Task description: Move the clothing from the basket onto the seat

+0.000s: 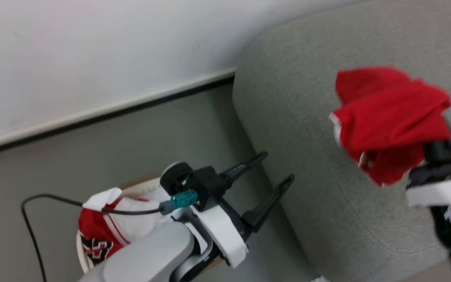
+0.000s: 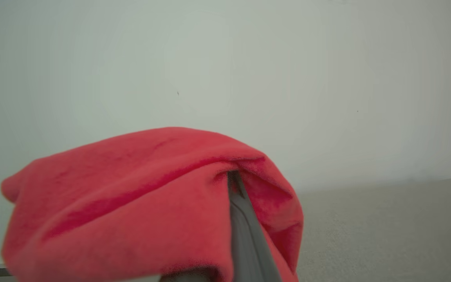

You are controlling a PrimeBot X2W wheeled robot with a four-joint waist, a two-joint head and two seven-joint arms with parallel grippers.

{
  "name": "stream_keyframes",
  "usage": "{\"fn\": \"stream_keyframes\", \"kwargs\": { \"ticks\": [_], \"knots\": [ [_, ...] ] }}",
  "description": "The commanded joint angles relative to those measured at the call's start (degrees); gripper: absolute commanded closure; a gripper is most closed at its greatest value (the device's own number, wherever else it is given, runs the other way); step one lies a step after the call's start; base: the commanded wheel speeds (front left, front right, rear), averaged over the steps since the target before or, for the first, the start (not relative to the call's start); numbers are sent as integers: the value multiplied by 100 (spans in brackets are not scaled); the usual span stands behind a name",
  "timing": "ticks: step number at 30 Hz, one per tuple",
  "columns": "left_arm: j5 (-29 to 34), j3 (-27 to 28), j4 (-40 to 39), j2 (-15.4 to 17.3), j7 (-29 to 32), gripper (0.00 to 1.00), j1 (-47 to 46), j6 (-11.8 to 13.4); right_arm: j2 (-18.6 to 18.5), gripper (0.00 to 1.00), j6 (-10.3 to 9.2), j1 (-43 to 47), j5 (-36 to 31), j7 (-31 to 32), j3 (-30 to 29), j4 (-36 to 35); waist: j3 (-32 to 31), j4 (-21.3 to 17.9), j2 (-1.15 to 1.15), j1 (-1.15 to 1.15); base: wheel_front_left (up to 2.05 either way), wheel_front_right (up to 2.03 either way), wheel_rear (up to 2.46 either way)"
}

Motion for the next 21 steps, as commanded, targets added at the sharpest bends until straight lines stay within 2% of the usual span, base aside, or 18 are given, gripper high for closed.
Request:
{"fn": "stream_keyframes", "kwargs": {
  "ticks": [1,5,13,21],
  "knots": [
    [100,30,-94,88,79,0,-169,-10,-90,100,-12,-329,3,1,-86,43,538,224,0,0,0,0,0],
    [229,54,-316,211,265,0,-476,-21,-363,100,-12,-1035,48,1,-341,214,1225,481,0,0,0,0,0],
    [428,128,-662,459,519,0,-952,-50,-1177,100,-12,-2368,294,26,-880,716,2400,914,0,0,0,0,0],
    [437,208,-673,500,456,0,-1140,-30,-1672,100,-12,-3168,385,43,-1265,1752,2981,1187,0,0,0,0,0]
  ]
}}
